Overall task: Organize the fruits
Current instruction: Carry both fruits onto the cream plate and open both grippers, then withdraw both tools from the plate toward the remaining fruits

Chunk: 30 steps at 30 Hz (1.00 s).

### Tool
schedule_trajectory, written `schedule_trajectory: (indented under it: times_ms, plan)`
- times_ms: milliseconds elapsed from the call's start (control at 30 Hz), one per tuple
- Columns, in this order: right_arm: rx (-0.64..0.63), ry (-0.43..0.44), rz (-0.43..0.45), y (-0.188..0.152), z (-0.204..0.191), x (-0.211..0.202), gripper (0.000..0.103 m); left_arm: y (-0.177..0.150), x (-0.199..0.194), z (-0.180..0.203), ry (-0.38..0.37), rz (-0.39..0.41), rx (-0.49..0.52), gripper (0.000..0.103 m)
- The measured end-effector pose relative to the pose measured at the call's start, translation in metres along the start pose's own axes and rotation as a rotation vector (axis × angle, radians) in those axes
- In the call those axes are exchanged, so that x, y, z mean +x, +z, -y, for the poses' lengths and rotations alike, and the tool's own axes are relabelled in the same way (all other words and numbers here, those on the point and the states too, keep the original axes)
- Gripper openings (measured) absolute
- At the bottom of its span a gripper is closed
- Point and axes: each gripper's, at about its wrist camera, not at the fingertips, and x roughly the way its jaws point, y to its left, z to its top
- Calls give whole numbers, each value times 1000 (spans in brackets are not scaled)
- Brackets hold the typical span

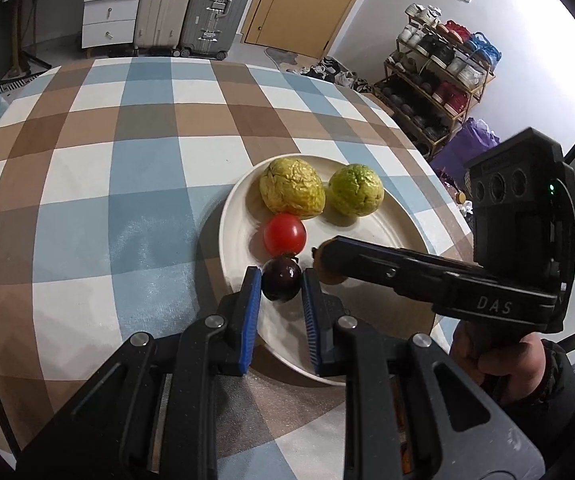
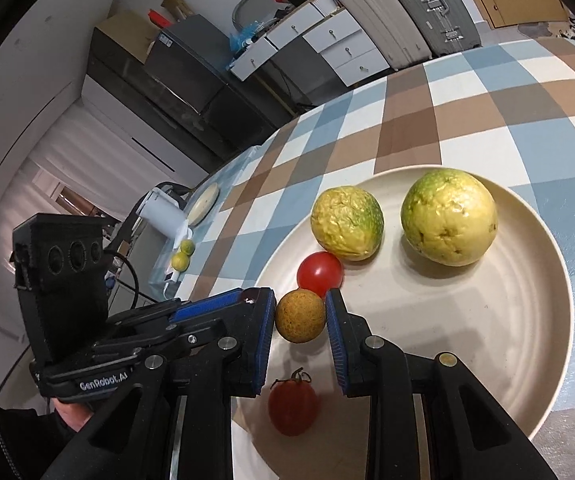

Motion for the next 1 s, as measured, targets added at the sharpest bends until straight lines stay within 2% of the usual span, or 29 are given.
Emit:
schedule_trajectory:
  times_ms: [133,200,233,267,300,333,367,433,500,567,800,867,1000]
  plan:
    - [37,-7,0,3,7,7,28,0,-2,1,12,12,-1,18]
    - [43,-7,11,4,7,3,35,0,-4,3,26,13,-5,21]
    - [41,-6,24,4,7,-1,49,0,-4,4,37,9,-6,27]
    - [41,-1,39,4,6,-5,58,0,-6,4,44,10,-9,35]
    - [41,4,56,4,5,-11,58,0,-9,5,47,17,-11,39]
    - [37,6,65,4,4,-15,58,-1,-13,7,47,30,-10,51]
    - [29,0,77,4,2,-21,58,-1,-18,9,45,43,-7,58]
    - [15,-14,99,3,-3,-33,59,-3,-29,16,51,70,8,62]
    - [16,-16,120,0,-5,-45,67,-5,-39,23,64,83,25,63]
    - [30,-12,142,-4,-7,-57,84,-8,-50,31,74,98,36,67]
    - [31,-34,189,-26,-20,-93,85,-29,-87,60,107,150,82,76]
    - [11,-48,203,-33,-28,-103,87,-36,-98,68,120,164,88,82]
    - [-41,-60,212,-47,-46,-120,89,-52,-121,83,137,191,102,84]
